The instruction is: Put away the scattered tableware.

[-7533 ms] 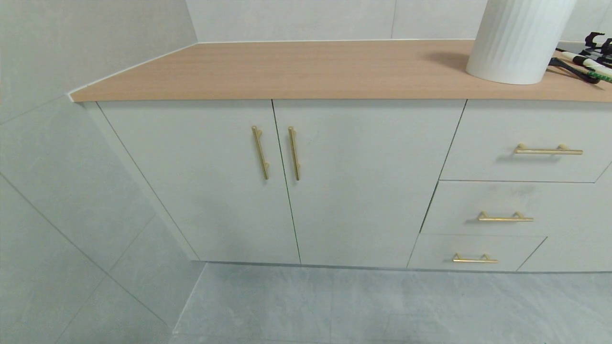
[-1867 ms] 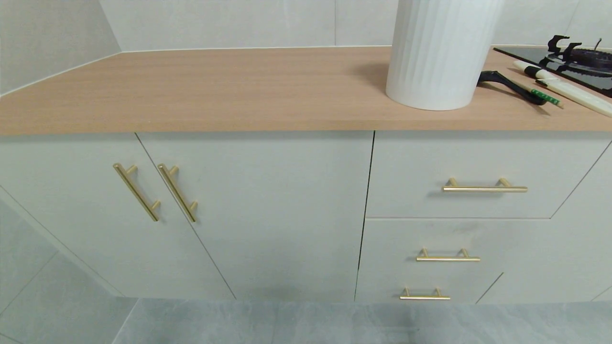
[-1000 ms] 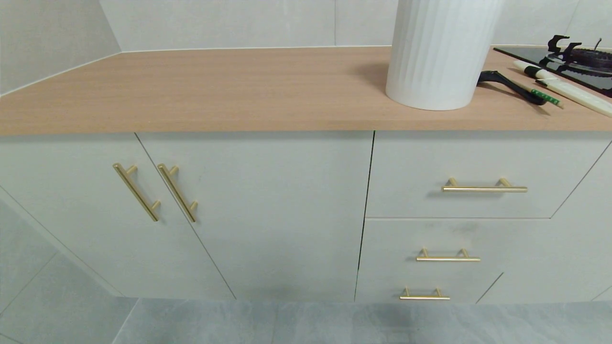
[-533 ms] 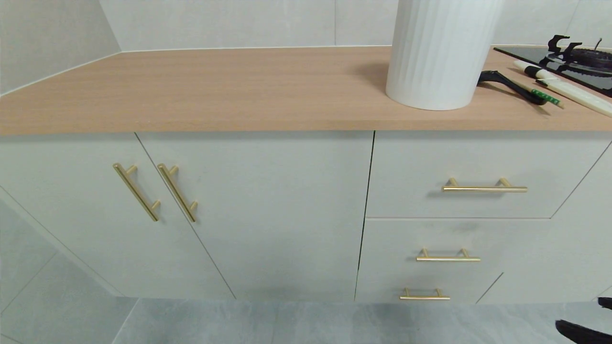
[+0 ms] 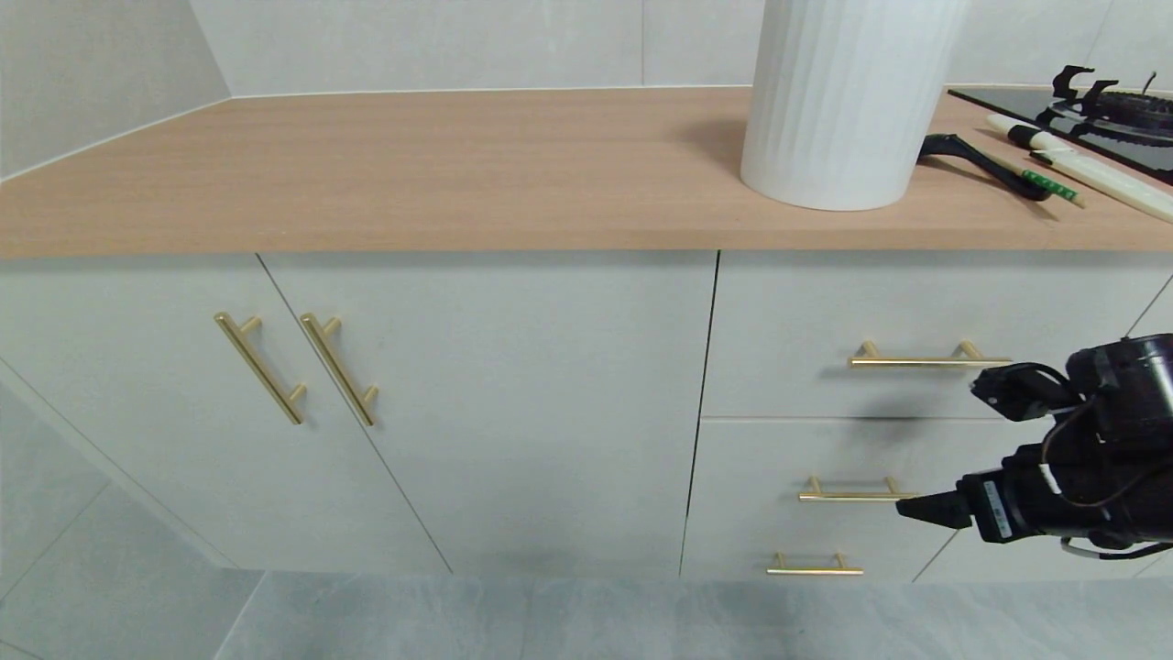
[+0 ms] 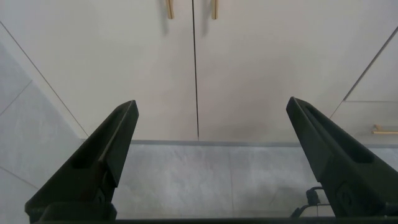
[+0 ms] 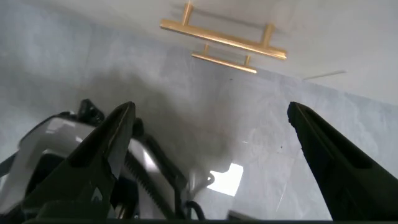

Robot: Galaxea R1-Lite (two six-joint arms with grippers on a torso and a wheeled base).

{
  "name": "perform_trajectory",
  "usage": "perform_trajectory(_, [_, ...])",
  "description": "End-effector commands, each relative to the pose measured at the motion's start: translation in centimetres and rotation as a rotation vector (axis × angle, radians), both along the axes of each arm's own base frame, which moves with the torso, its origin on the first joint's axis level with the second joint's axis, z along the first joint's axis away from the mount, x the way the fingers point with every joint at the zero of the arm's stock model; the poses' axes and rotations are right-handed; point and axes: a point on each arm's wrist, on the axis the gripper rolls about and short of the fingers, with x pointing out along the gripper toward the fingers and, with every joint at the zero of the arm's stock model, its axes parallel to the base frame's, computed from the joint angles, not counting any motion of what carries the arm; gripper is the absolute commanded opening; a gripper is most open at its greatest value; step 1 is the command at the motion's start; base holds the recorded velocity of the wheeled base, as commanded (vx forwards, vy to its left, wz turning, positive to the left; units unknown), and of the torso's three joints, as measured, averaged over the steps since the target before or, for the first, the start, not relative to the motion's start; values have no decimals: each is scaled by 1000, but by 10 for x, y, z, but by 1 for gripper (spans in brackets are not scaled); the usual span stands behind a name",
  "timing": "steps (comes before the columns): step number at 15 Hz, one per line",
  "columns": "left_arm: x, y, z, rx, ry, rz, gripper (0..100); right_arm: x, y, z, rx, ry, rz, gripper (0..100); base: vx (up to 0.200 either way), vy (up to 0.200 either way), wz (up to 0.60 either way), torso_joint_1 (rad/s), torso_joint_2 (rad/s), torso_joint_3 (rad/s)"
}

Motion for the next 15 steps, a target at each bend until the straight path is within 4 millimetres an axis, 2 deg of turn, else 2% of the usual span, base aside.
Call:
perform_trajectory(1, [0,0,0,0,2,1,100,21,6,-31,-12,87,8,100,0,0,0,0,0,0])
perform_trajectory(5, [0,0,0,0,0,1,100,35,13,-56,-42,44,-13,100,0,0,0,0,0,0])
perform_trajectory(7, [0,0,0,0,0,1,100,48,16,-74,-44,-18,-107,100,0,0,0,0,0,0])
perform_trajectory(10, [0,0,0,0,0,1,100,52,25,-79,-36,-62,-138,100,0,0,0,0,0,0])
perform_trajectory(12, [0,0,0,0,0,1,100,56,26,-82,-57,-65,-208,100,0,0,0,0,0,0])
perform_trajectory(15, [0,0,0,0,0,1,100,60,29,-84,-49,-105,-213,100,0,0,0,0,0,0])
